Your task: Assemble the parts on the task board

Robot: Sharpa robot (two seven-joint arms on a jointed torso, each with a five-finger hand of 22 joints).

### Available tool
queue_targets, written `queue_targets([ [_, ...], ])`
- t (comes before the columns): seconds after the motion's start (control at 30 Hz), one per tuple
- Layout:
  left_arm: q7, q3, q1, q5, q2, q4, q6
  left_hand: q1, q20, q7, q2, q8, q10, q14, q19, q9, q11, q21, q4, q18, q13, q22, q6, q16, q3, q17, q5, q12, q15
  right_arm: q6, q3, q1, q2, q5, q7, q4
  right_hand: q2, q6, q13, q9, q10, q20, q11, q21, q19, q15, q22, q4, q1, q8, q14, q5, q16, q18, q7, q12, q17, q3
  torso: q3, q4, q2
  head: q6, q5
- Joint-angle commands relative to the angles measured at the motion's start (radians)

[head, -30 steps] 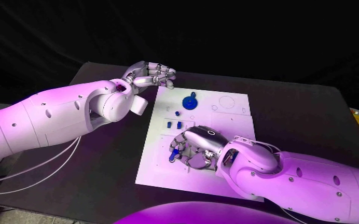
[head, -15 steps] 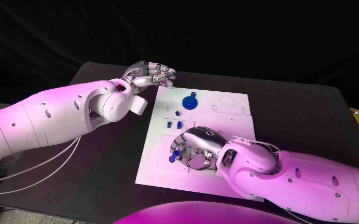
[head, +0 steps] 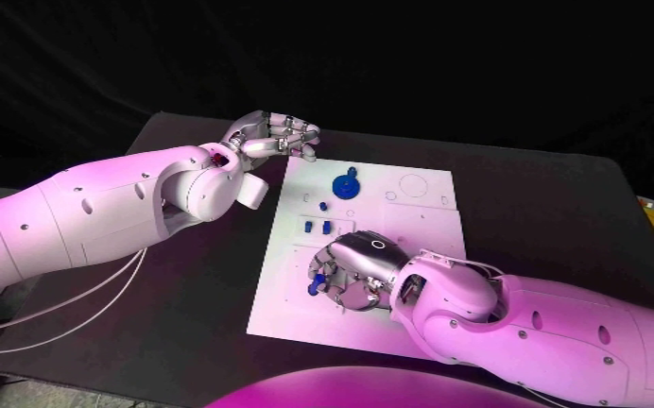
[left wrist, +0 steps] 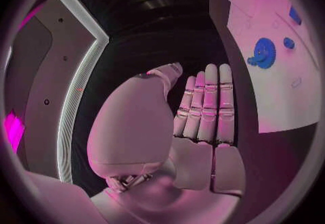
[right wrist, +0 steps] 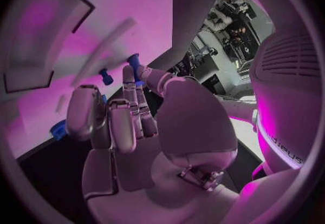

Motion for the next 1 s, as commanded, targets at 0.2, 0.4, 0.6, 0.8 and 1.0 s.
queue_targets([
  [0.2, 0.004, 0.001, 0.001, 0.005, 0.0, 0.002, 0.015, 0.004, 0.005, -0.003, 0.004, -0.001, -0.005, -0.001, 0.005, -0.001, 0.002, -0.007, -0.001, 0.011, 0.002, -0.001, -0.006, -0.006, -0.005, 0.001, 0.003, 0.005, 0.003, 0.048, -0.003, -0.005, 0.011, -0.019, 0.011, -0.008, -0.026, 0.0, -0.002, 0.048, -0.005, -0.002, -0.001, -0.014, -0.011, -0.004, 0.075, -0.005, -0.016, 0.039, 0.037, 0.013, -0.003, -0.001, -0.001, -0.015, -0.007, -0.019, -0.0004, -0.0005, -0.001, -0.004, 0.0],
  [0.4, 0.003, 0.001, 0.001, 0.005, 0.0, 0.002, 0.015, 0.004, 0.005, -0.003, 0.005, -0.001, -0.007, -0.001, 0.005, -0.001, 0.002, -0.009, 0.0, 0.011, 0.002, -0.002, -0.007, -0.007, -0.006, 0.003, 0.003, 0.006, 0.003, 0.049, -0.004, -0.005, 0.013, -0.006, 0.031, -0.016, -0.072, -0.036, -0.01, 0.037, -0.043, 0.008, 0.016, -0.047, -0.026, 0.01, 0.062, 0.013, -0.065, 0.016, 0.031, 0.038, -0.011, 0.004, 0.016, -0.042, -0.026, -0.05, 0.0003, -0.0001, -0.001, -0.004, 0.0],
  [0.6, 0.003, 0.001, 0.001, 0.005, -0.001, 0.002, 0.015, 0.004, 0.005, -0.003, 0.005, -0.001, -0.007, -0.001, 0.005, -0.001, 0.002, -0.009, 0.0, 0.011, 0.002, -0.002, -0.007, -0.007, -0.006, 0.003, 0.003, 0.006, 0.003, 0.014, -0.005, -0.005, 0.011, -0.001, 0.032, -0.017, -0.094, -0.074, -0.01, 0.024, -0.071, 0.016, 0.026, -0.062, -0.032, 0.018, 0.056, 0.02, -0.079, -0.012, 0.03, 0.05, -0.012, 0.007, 0.025, -0.049, -0.03, -0.075, 0.0005, -0.0009, 0.0, -0.003, 0.0],
  [0.8, 0.002, 0.001, 0.001, 0.005, -0.001, 0.002, 0.015, 0.004, 0.005, -0.003, 0.005, -0.001, -0.007, -0.001, 0.005, -0.001, 0.002, -0.009, 0.0, 0.011, 0.002, -0.002, -0.007, -0.007, -0.006, 0.003, 0.003, 0.006, 0.003, -0.049, -0.005, -0.005, 0.002, 0.004, 0.038, -0.011, -0.102, -0.12, -0.007, 0.009, -0.084, 0.018, 0.022, -0.07, -0.034, 0.016, 0.054, 0.021, -0.075, -0.046, 0.028, 0.051, -0.013, 0.009, 0.02, -0.04, -0.034, -0.091, 0.0004, -0.0007, 0.0, -0.002, 0.0],
  [1.0, 0.001, 0.001, 0.001, 0.005, -0.001, 0.001, 0.016, 0.006, 0.005, -0.003, 0.005, 0.0, -0.007, -0.002, 0.006, -0.001, 0.002, -0.01, -0.001, 0.011, 0.002, -0.003, -0.007, -0.008, -0.006, 0.004, 0.003, 0.007, 0.003, -0.138, -0.005, -0.006, -0.016, 0.037, 0.07, 0.006, -0.104, -0.148, -0.003, 0.001, -0.084, 0.014, 0.016, -0.07, -0.033, 0.012, 0.055, 0.019, -0.07, -0.067, 0.028, 0.051, -0.013, 0.009, 0.02, -0.028, -0.034, -0.101, 0.0006, -0.0004, -0.001, 0.0, -0.003],
])
